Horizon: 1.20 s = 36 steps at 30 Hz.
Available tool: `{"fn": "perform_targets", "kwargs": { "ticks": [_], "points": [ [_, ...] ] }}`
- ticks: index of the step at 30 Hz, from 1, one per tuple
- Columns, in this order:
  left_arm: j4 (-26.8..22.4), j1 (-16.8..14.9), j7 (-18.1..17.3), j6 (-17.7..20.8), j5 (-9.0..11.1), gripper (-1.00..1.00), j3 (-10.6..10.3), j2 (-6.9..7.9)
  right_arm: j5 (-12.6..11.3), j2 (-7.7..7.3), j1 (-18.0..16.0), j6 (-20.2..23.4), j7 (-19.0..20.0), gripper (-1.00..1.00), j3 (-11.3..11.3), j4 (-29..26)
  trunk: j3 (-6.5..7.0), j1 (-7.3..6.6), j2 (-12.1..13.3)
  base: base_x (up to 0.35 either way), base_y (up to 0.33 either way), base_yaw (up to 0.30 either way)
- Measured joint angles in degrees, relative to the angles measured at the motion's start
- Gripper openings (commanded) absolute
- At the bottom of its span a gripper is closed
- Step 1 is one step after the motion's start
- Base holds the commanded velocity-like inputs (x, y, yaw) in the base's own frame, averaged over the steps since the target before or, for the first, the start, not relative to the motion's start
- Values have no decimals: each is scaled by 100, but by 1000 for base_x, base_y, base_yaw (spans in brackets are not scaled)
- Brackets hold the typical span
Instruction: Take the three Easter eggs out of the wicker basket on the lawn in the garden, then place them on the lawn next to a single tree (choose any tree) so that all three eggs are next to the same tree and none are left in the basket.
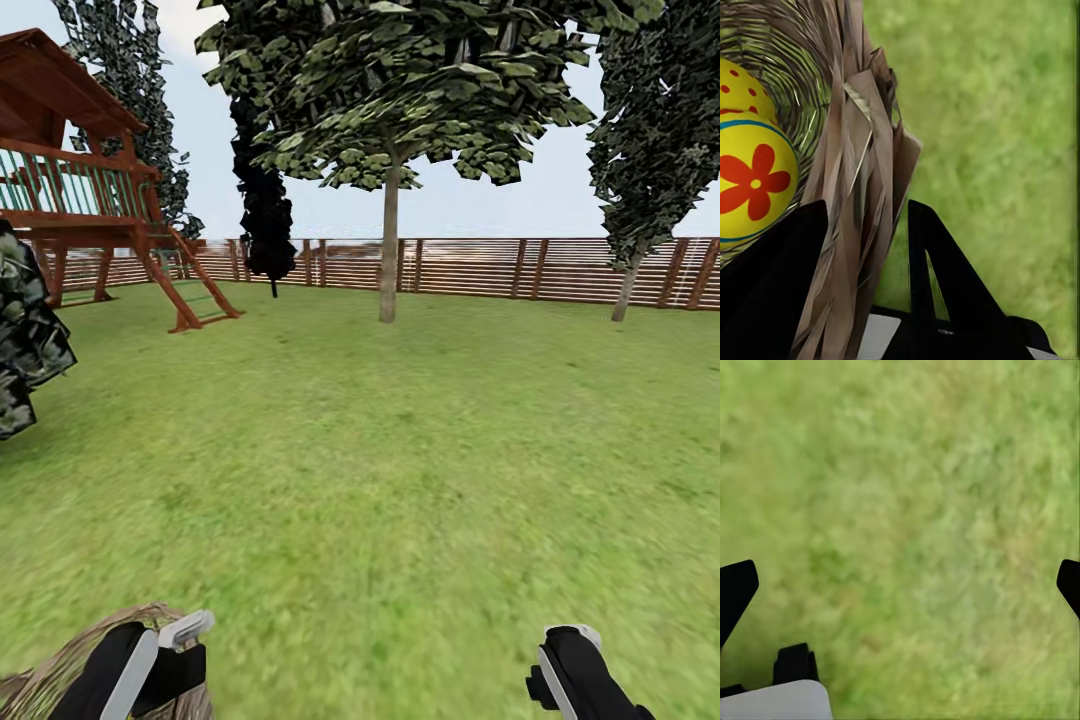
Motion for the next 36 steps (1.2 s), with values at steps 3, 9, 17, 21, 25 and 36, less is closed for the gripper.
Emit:
{"fn": "perform_targets", "kwargs": {
  "ticks": [3,9,17,21,25,36],
  "points": [
    [0,-2,4,0,-3,-100,-4,0,-1,0,0,-2,-2,100,0,3,0,0,0,309,-97,0],
    [9,-3,-2,0,-9,-100,-5,0,-1,0,0,0,-1,100,0,0,0,0,0,311,-91,0],
    [9,-3,1,0,-11,-100,-5,0,0,0,0,3,-1,100,0,4,0,0,0,314,-84,0],
    [9,-2,1,0,-9,-100,-5,0,-1,0,0,3,0,100,0,5,0,0,0,315,-83,0],
    [9,-2,4,1,-15,-100,-5,-3,2,-2,0,0,-2,100,0,4,0,0,0,315,-83,0],
    [9,1,4,0,-3,-100,-7,-6,-3,-5,0,-2,1,100,0,4,0,0,0,316,-81,0]
  ]
}}
